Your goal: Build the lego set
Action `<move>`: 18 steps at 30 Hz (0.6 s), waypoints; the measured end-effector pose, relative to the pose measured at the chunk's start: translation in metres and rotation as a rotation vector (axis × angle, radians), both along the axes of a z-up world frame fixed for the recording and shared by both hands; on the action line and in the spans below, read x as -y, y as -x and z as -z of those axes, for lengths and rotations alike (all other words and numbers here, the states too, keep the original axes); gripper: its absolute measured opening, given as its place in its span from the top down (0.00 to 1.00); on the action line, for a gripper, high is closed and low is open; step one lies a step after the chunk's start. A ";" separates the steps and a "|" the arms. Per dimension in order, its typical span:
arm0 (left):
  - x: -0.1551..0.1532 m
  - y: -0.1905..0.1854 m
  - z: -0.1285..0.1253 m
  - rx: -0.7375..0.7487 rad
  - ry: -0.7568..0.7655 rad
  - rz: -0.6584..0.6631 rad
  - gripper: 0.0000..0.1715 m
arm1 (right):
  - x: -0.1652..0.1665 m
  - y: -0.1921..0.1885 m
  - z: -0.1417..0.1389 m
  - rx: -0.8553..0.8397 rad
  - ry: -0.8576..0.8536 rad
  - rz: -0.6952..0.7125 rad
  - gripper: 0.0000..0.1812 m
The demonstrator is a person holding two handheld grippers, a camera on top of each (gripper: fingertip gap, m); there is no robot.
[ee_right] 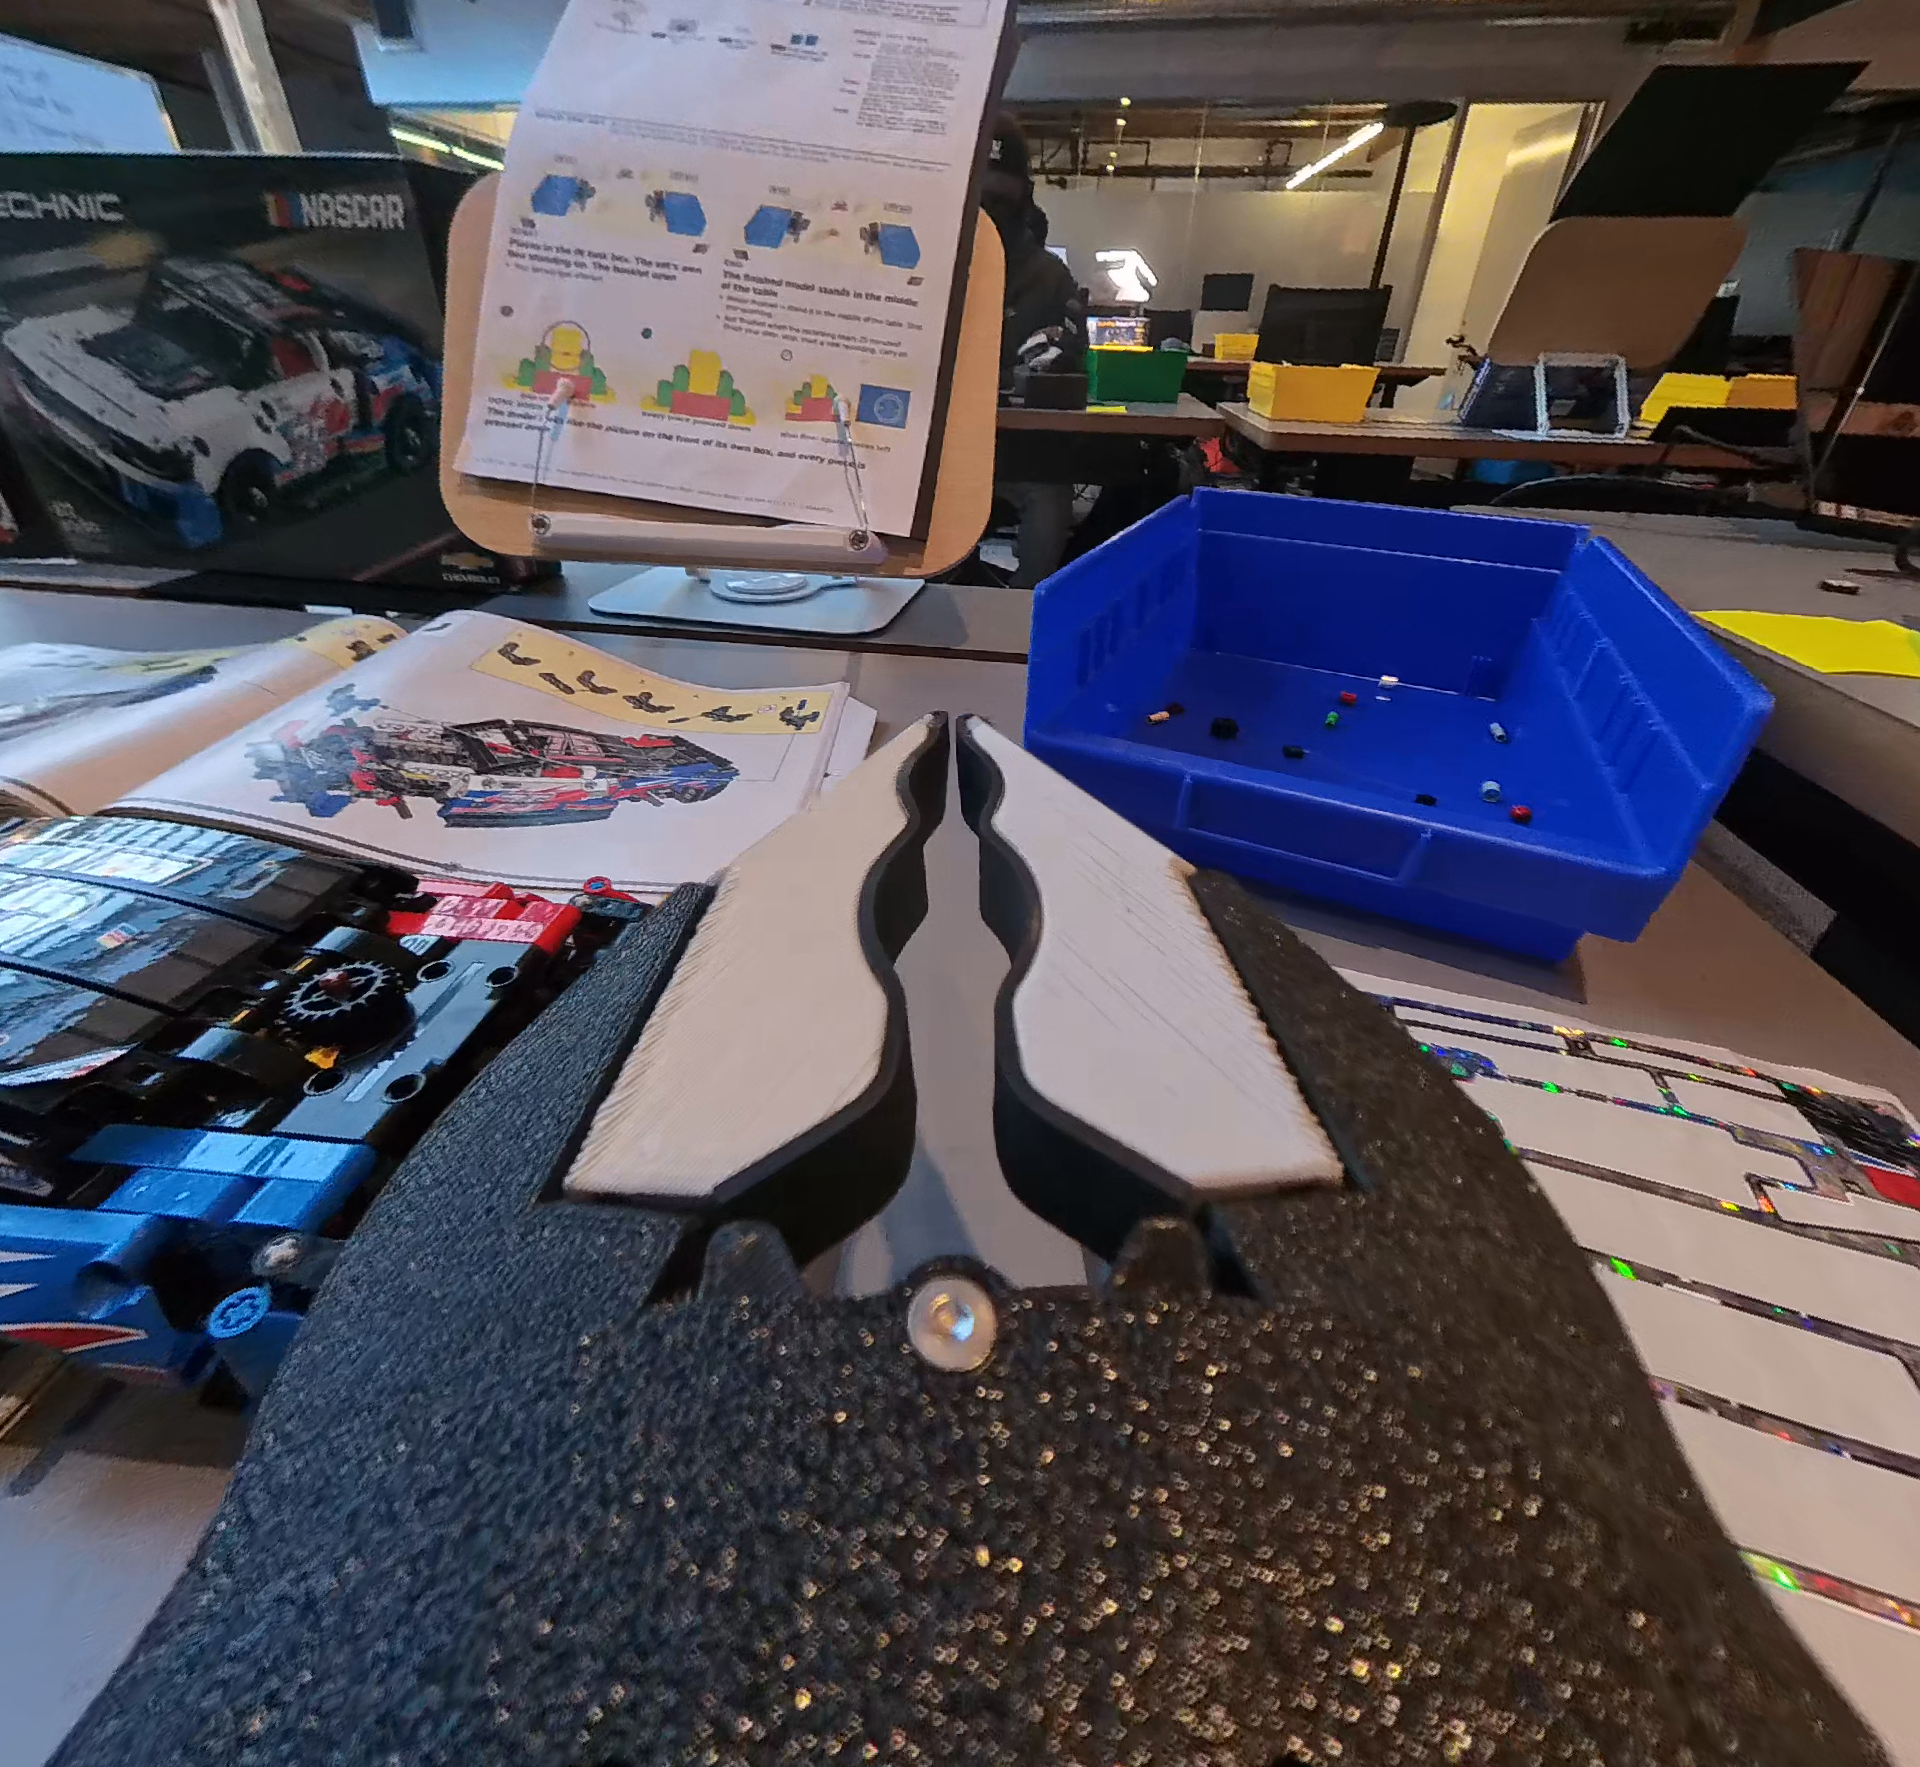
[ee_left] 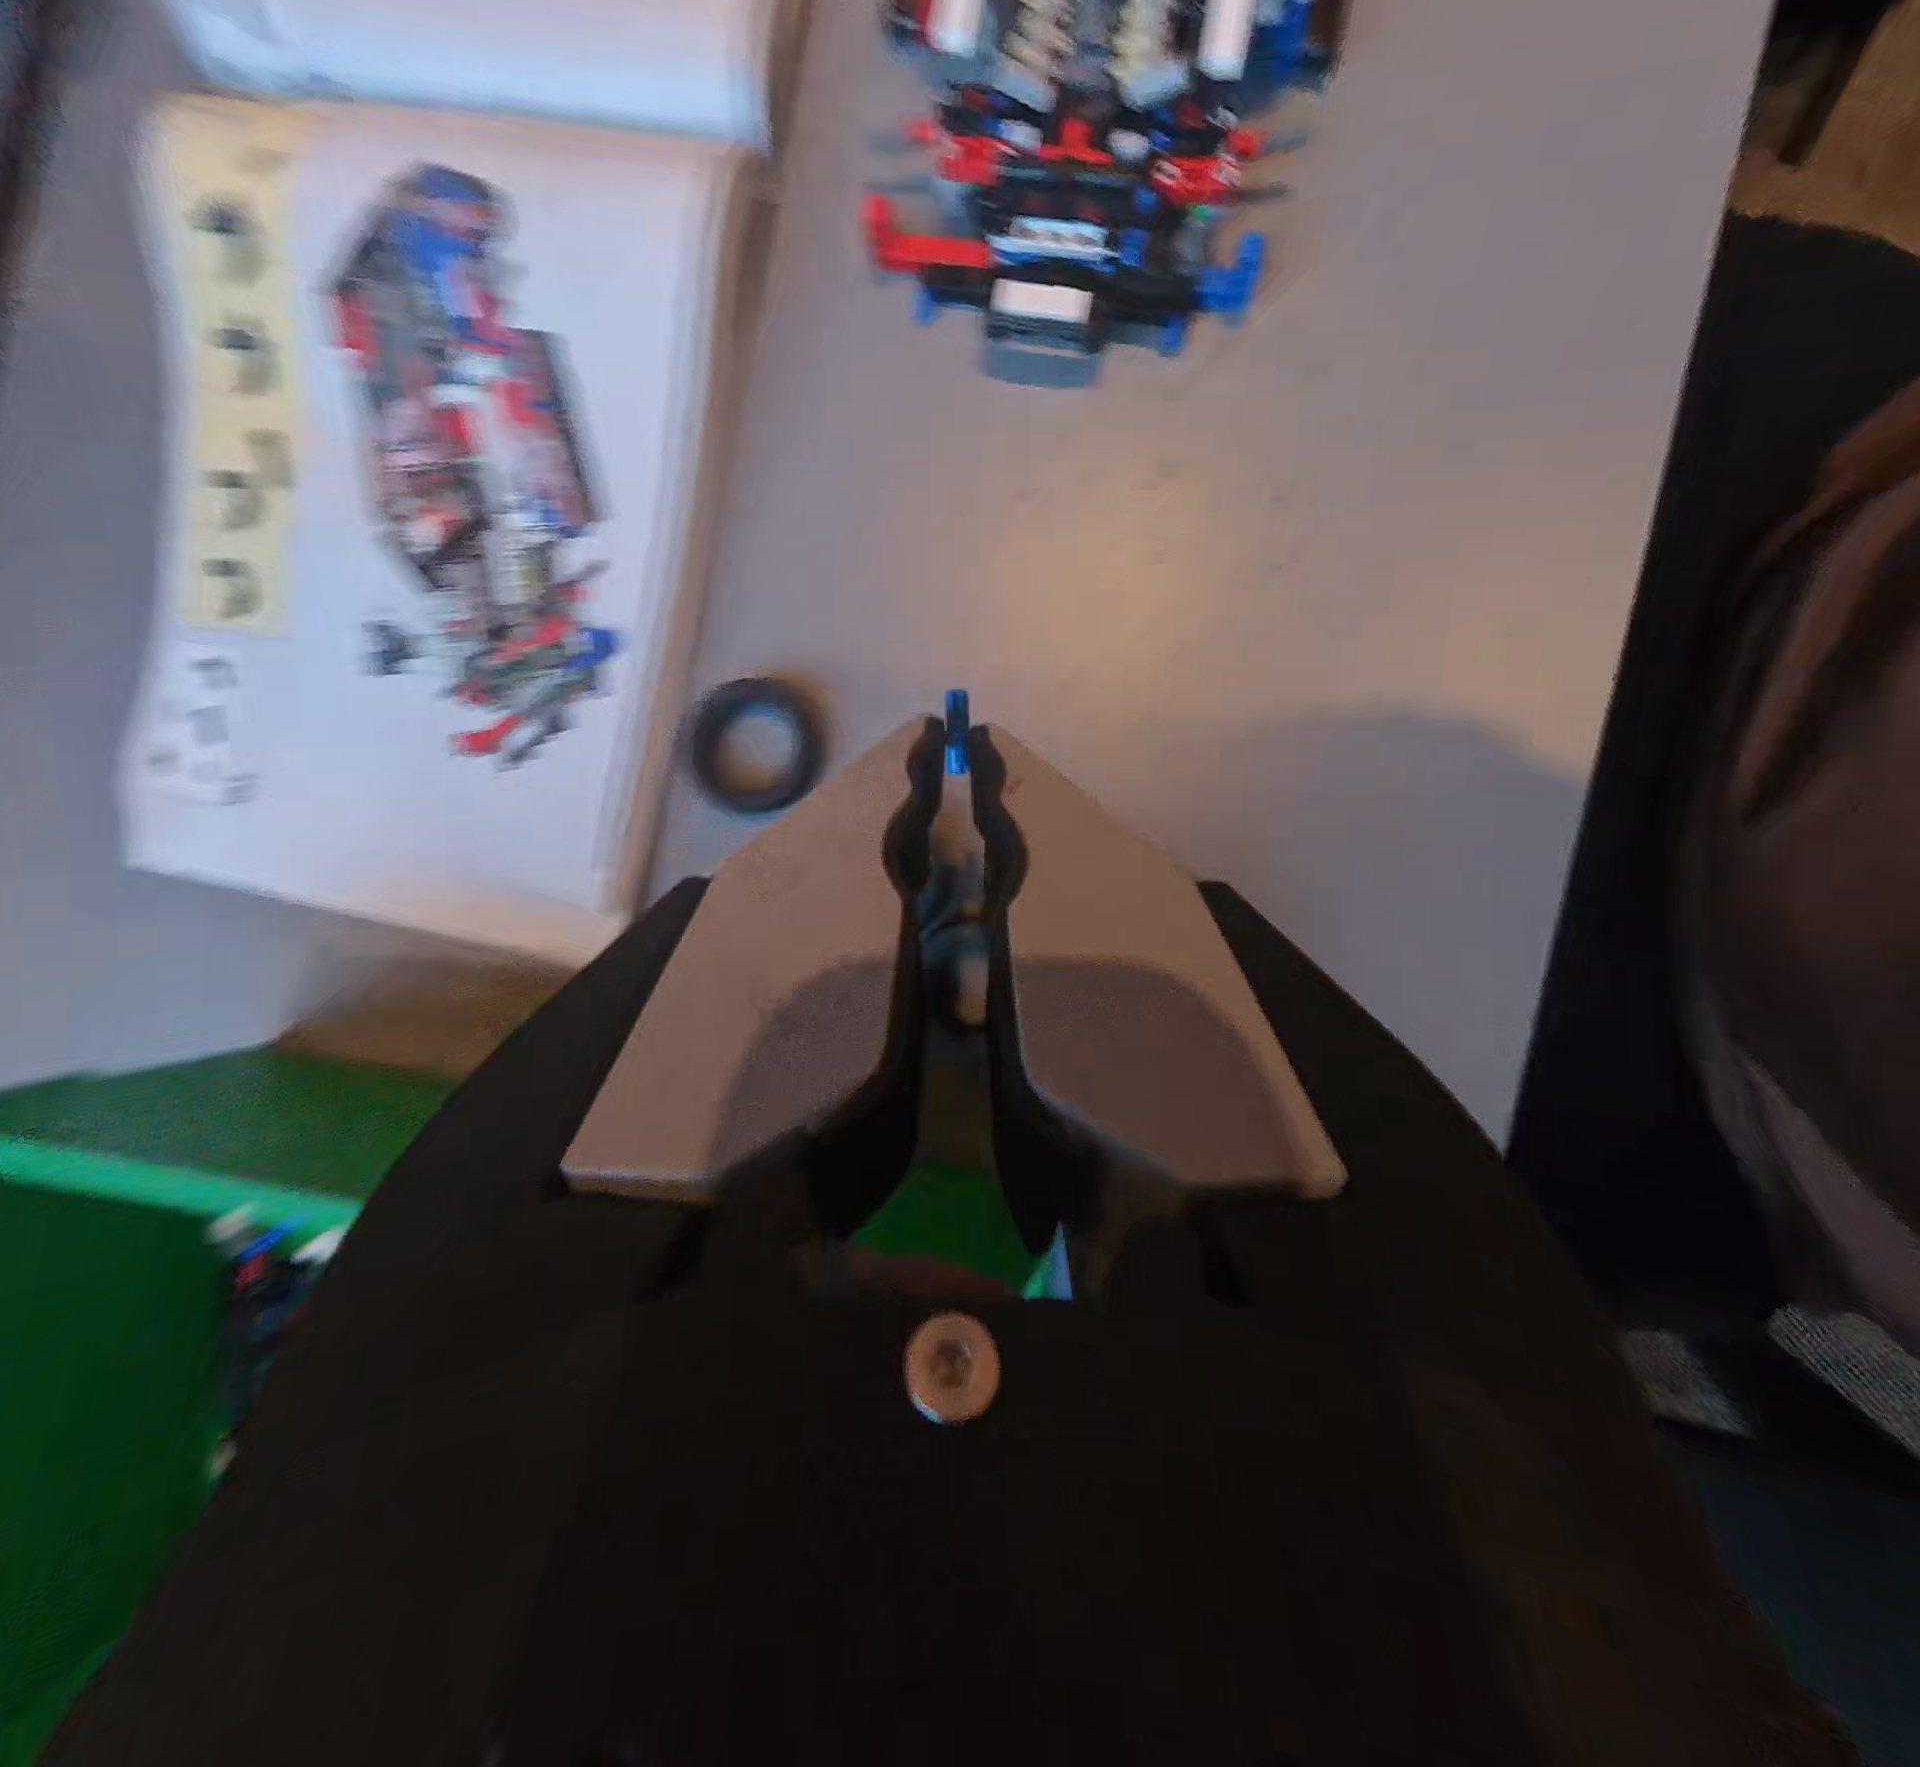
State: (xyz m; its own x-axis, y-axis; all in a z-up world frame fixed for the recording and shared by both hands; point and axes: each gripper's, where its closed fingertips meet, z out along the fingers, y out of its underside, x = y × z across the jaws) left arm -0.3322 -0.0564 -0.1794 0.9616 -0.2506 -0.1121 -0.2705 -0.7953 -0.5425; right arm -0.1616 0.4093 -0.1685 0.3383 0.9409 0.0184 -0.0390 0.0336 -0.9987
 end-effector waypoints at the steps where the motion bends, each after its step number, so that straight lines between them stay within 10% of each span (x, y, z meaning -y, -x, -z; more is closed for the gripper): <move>1: -0.003 -0.014 0.020 0.004 0.036 0.008 0.99 | 0.002 0.000 0.000 -0.003 0.000 -0.010 1.00; 5: -0.002 -0.018 0.080 -0.141 0.192 -0.005 0.99 | 0.009 0.001 -0.001 -0.016 0.015 -0.048 1.00; 18: -0.001 -0.035 0.104 -0.081 0.282 -0.047 0.89 | 0.017 -0.002 -0.004 -0.041 0.046 -0.086 1.00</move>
State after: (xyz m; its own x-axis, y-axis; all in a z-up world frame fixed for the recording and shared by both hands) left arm -0.2974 -0.0558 -0.2830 0.9637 -0.2378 -0.1210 -0.2628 -0.9244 -0.2763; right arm -0.1595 0.3924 -0.1644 0.2556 0.9661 -0.0375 -0.0809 -0.0173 -0.9966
